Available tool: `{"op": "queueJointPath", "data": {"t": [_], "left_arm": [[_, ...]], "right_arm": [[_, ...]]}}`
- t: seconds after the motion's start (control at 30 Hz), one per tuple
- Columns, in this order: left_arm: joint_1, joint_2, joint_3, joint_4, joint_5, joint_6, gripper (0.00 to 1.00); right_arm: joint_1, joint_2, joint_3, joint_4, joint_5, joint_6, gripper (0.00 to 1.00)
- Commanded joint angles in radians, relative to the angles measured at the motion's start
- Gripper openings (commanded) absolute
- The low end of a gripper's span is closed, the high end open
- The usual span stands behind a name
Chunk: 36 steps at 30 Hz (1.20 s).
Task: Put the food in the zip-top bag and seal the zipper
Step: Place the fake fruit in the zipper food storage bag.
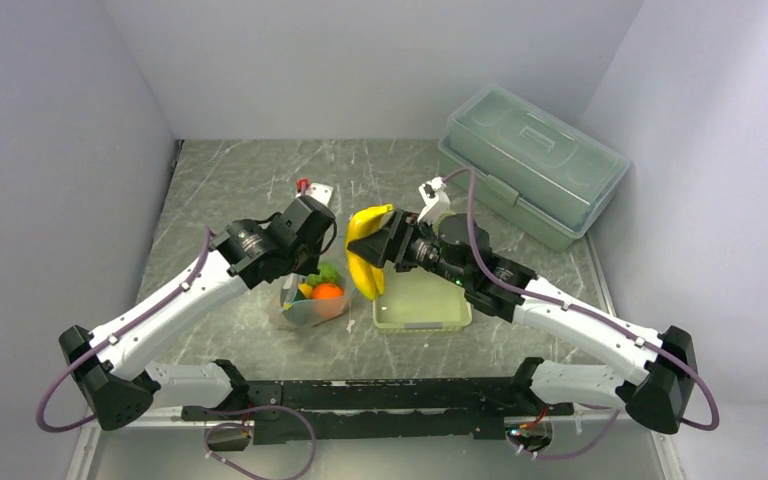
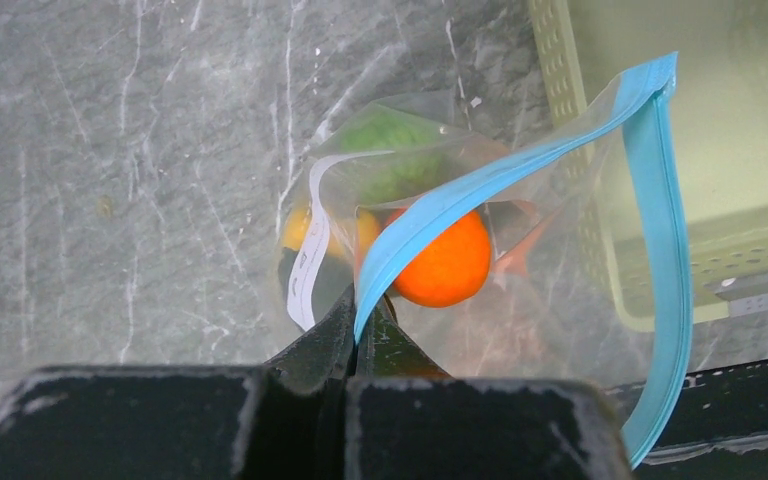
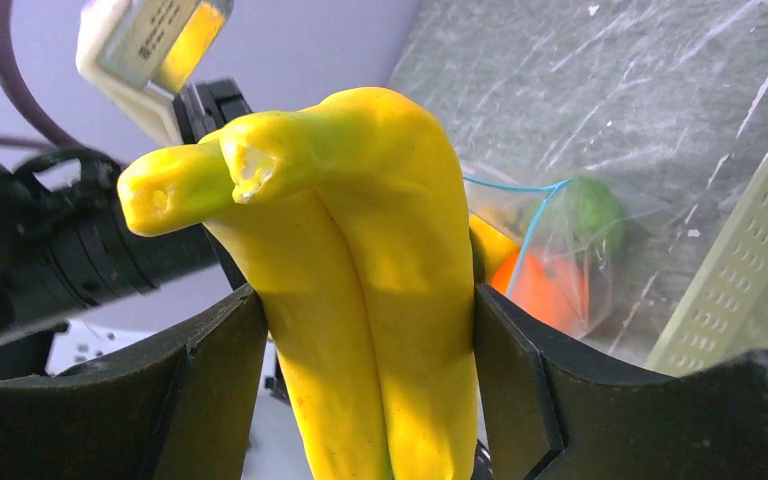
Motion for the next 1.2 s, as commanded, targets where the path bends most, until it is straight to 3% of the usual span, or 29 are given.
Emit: {"op": "queueJointPath", "data": {"t": [0.0,0.33,0.57,0.83,1.17], "left_arm": [[-0.003,-0.025,-0.022,0.078,0.011,-0.090,0.00],[-0.005,-0.042,-0.079,0.160,0.021,-0.185,0.00],[-0.007,-0.044,-0.090,0.175,0.028,-0.221,0.00],[-0.009,-0.055,-0.079,0.165,0.040,-0.245,0.00],[-0.010,-0.062,-0.023,0.135,0.046,-0.233,0.00]], "right_arm": [[0.008,-0.006,-0.025,0.150,0.094,0.135,0.55],[0.014,0.029,-0.069,0.207,0.121,0.300,0.54],[0.034,0.073,-0.134,0.350,0.176,0.408,0.53],[0.078,0.136,-0.158,0.472,0.293,0.464,0.54],[0.177,0.188,-0.182,0.464,0.446,0.450,0.54]]}}
